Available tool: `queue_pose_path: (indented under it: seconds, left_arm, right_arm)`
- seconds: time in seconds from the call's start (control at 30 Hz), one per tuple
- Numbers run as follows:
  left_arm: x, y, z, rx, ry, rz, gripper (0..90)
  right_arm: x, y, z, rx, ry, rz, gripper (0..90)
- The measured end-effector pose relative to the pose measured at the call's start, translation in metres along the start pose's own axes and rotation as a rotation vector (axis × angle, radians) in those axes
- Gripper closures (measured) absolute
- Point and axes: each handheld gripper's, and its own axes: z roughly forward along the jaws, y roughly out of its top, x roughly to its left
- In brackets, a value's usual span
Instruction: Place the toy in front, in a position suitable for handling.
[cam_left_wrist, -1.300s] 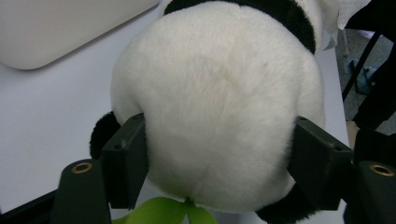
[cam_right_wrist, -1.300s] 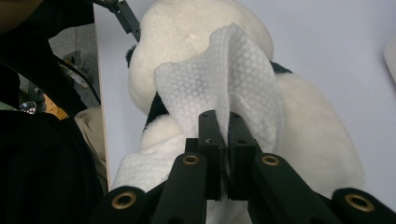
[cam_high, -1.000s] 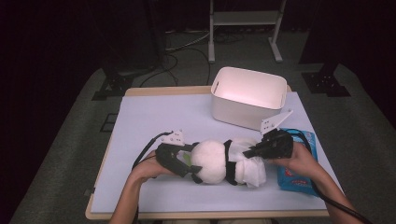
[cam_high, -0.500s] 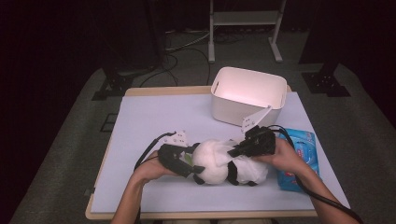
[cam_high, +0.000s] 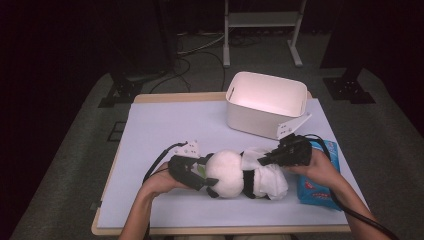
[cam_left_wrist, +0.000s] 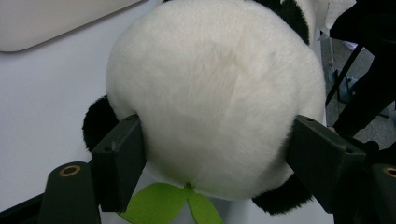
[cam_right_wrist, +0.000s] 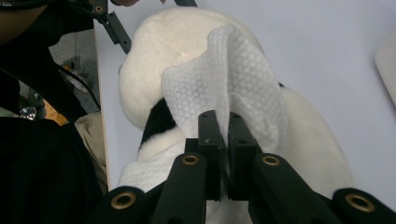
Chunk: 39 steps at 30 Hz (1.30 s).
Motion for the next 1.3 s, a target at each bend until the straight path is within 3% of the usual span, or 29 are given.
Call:
queue_pose_path:
  seconds: [0.37,1.03,1.3]
  left_arm:
    - [-0.001,0.001,-0.001,-0.001,0.003,0.008,23.1]
    - [-0.003,0.002,-0.002,0.009,0.012,0.03,23.4]
    - [-0.004,0.001,-0.001,0.002,0.009,0.026,23.4]
  right_arm:
    - [-0.007,-0.02,-0.021,-0.017,-0.023,0.046,85.7]
    - [-0.006,0.025,0.021,0.042,0.015,-0.008,85.5]
    - [-0.011,0.013,0.006,0.02,-0.009,0.015,85.0]
